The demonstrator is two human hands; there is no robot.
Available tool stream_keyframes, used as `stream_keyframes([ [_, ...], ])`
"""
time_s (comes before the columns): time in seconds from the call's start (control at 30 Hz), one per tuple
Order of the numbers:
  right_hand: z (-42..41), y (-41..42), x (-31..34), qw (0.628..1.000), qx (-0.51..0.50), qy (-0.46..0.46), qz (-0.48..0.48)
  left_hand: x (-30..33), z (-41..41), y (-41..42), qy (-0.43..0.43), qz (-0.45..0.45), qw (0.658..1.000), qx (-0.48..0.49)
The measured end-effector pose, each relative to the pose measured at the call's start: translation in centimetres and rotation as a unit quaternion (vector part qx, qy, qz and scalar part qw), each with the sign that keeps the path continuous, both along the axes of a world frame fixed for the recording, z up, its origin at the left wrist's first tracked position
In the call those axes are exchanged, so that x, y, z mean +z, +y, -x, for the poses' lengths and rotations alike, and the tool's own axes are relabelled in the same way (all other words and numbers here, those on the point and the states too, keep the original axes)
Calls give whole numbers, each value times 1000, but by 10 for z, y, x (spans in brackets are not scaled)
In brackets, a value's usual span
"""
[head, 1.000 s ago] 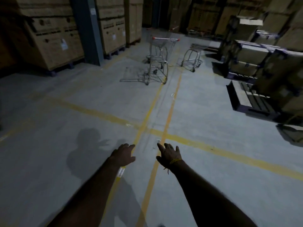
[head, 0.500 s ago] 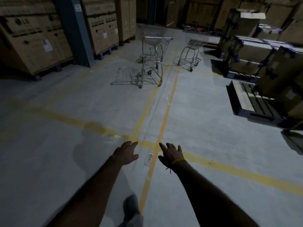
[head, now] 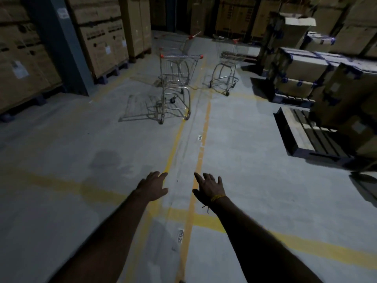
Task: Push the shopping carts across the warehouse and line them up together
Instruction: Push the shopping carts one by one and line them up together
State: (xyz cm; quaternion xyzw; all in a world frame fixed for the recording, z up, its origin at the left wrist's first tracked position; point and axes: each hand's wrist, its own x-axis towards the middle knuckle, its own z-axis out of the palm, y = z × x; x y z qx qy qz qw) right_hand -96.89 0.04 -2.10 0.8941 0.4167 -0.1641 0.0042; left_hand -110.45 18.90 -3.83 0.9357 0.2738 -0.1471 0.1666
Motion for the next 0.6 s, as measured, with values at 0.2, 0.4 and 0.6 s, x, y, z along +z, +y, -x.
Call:
stream_keyframes([
  [0.2,-111,54,-13,1000,-6,-14,15,-4,-110,53,7,-6,1000,-12],
  [0.4,-245,115,-24,999,25,-17,20,-21,-229,109,5,0,1000,22],
  [0.6,-378,180,-9,998,63,-14,19,-14,-343,159,-13,13,998,66],
])
